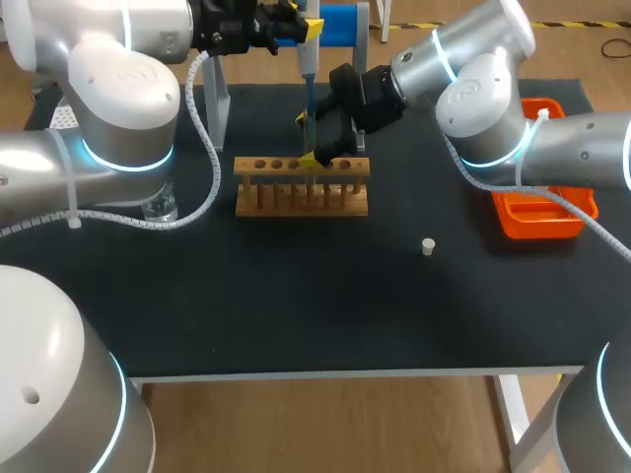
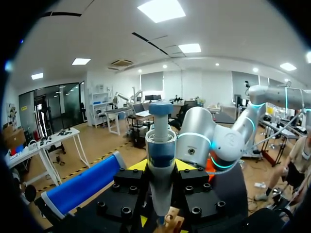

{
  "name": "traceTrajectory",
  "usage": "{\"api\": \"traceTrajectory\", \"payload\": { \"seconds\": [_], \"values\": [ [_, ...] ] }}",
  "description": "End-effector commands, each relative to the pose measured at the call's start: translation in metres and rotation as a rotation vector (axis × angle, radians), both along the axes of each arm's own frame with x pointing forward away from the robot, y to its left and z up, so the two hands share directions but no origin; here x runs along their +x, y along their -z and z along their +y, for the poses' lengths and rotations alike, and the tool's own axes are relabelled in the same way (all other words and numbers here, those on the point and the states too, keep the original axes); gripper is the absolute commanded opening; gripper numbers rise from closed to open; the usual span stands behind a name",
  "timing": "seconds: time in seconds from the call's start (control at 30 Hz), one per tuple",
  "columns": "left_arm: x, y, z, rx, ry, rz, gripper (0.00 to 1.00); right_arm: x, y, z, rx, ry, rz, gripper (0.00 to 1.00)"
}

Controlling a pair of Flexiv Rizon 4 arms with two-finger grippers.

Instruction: Invert the test tube, pick up the pipette, mount the tip to pipette, aspirate from beaker and dispense into the tube, eject the tip, return the pipette, and cap with the stopper.

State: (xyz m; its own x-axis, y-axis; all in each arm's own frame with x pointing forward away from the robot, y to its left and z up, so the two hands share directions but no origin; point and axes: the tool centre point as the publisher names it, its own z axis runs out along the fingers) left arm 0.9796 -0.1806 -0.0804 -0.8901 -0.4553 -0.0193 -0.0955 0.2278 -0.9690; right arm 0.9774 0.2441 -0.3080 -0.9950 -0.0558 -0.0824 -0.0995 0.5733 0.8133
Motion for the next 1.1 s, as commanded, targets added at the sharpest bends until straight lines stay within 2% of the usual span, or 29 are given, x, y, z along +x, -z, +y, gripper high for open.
{"api": "traceTrajectory", "payload": {
  "seconds": [0.03, 0.67, 1.1],
  "values": [
    [0.0, 0.002, -0.001, -0.006, -0.004, -0.004, 0.0, 0.001, -0.001, -0.001, -0.004, -0.003, 0.003, 1.0],
    [0.0, 0.002, -0.001, -0.006, -0.004, -0.004, 0.0, 0.001, -0.001, -0.001, -0.004, -0.003, 0.003, 1.0],
    [0.0, 0.002, -0.001, -0.006, -0.004, -0.004, 0.0, -0.016, -0.007, -0.044, 0.047, 0.04, -0.016, 1.0]
  ]
}}
